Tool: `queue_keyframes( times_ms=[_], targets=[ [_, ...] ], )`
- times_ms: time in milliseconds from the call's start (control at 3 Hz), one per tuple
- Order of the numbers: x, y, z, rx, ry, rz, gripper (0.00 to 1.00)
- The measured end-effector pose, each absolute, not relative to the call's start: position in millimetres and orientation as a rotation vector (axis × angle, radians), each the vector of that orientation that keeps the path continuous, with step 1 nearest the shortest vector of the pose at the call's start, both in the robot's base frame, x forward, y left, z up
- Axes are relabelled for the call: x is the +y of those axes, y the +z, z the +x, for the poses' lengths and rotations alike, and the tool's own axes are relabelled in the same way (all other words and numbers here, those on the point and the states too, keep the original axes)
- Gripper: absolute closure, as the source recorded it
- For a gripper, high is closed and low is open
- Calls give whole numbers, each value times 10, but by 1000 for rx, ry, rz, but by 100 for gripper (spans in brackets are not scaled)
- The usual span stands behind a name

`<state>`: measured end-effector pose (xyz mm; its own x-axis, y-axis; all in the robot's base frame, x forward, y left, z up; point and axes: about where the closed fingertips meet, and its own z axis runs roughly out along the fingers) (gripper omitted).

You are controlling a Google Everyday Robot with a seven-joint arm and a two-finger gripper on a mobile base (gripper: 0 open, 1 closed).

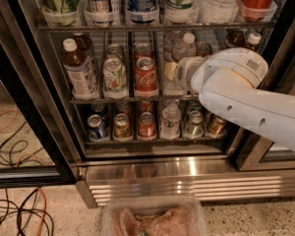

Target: Pick water bottle from middle shelf of fridge

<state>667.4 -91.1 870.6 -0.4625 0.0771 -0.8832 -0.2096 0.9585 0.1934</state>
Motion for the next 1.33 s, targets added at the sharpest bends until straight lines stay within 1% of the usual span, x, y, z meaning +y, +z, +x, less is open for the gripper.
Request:
queue_keyframes(
  times_ms=[1333],
  targets=[
    [-958,8857,6600,1997,335,-93,100]
  ],
)
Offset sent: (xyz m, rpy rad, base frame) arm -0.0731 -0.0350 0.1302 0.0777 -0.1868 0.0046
